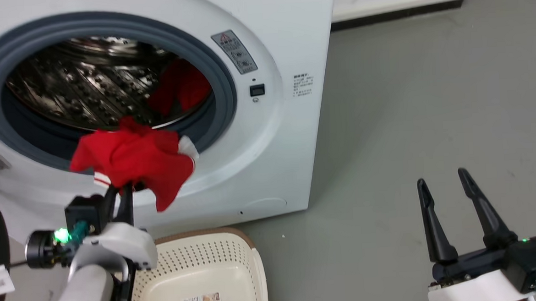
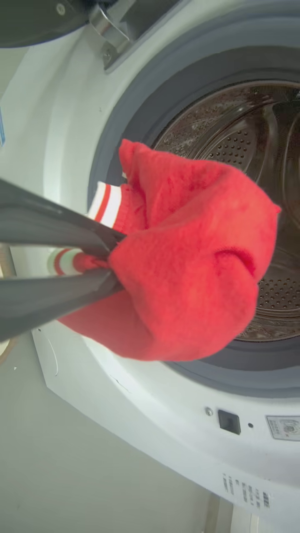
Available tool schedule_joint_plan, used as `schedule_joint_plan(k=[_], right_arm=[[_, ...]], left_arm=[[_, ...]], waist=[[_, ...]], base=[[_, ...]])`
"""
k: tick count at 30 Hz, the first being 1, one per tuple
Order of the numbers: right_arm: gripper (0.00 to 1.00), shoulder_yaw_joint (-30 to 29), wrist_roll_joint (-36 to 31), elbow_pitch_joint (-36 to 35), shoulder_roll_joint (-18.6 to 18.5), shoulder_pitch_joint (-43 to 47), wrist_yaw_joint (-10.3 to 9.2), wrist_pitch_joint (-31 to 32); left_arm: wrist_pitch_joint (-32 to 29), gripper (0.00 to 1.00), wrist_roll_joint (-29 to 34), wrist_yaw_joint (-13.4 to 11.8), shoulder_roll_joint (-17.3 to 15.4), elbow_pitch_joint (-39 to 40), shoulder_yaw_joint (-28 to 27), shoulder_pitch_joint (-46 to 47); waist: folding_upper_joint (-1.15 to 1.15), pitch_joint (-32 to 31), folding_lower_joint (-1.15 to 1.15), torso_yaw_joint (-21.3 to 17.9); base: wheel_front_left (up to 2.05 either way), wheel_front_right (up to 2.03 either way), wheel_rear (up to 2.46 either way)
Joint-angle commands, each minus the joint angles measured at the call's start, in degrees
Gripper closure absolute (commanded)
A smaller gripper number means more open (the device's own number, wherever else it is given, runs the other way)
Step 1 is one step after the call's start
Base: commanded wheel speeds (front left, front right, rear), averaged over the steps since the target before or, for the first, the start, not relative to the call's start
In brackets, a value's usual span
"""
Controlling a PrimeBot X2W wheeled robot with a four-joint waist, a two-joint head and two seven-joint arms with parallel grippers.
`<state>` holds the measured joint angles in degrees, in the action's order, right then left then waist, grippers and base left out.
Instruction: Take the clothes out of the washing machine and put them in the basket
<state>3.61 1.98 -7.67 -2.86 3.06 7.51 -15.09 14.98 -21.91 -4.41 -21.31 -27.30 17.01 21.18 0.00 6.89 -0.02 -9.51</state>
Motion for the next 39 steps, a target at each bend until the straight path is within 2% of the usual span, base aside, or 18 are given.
schedule_joint_plan(k=[1,8,18,32,39], right_arm=[[0.00,0.04,-0.33,0.39,-0.03,1.39,-0.04,-0.12],[0.00,-0.48,-0.76,0.97,-0.03,4.06,-0.04,-0.12],[0.00,0.01,-0.85,1.46,-0.02,4.99,-0.04,-0.12],[0.00,2.27,-1.22,0.91,-0.02,2.88,-0.04,-0.12],[0.00,3.47,-0.42,-0.21,-0.02,-0.76,-0.04,-0.12]], left_arm=[[0.30,1.00,0.25,-0.65,0.13,1.75,0.19,-2.83],[-0.69,1.00,-0.30,-2.24,-0.06,8.42,1.19,-11.51],[-1.72,1.00,-2.04,-2.78,0.98,9.73,2.36,-18.32],[-0.23,1.00,-4.37,-0.32,3.35,-1.04,2.35,-18.63],[0.18,1.00,-4.53,1.85,4.37,-11.23,1.57,-13.38]], waist=[[0.00,-3.30,0.02,1.04],[0.00,-6.64,0.02,1.93],[0.00,-8.30,0.02,1.88],[0.00,-5.87,0.02,-2.57],[0.00,1.48,0.02,-5.24]], base=[[0.00,0.00,0.00],[0.00,0.00,0.00],[0.00,0.00,0.00],[0.00,0.00,0.00],[0.00,0.00,0.00]])
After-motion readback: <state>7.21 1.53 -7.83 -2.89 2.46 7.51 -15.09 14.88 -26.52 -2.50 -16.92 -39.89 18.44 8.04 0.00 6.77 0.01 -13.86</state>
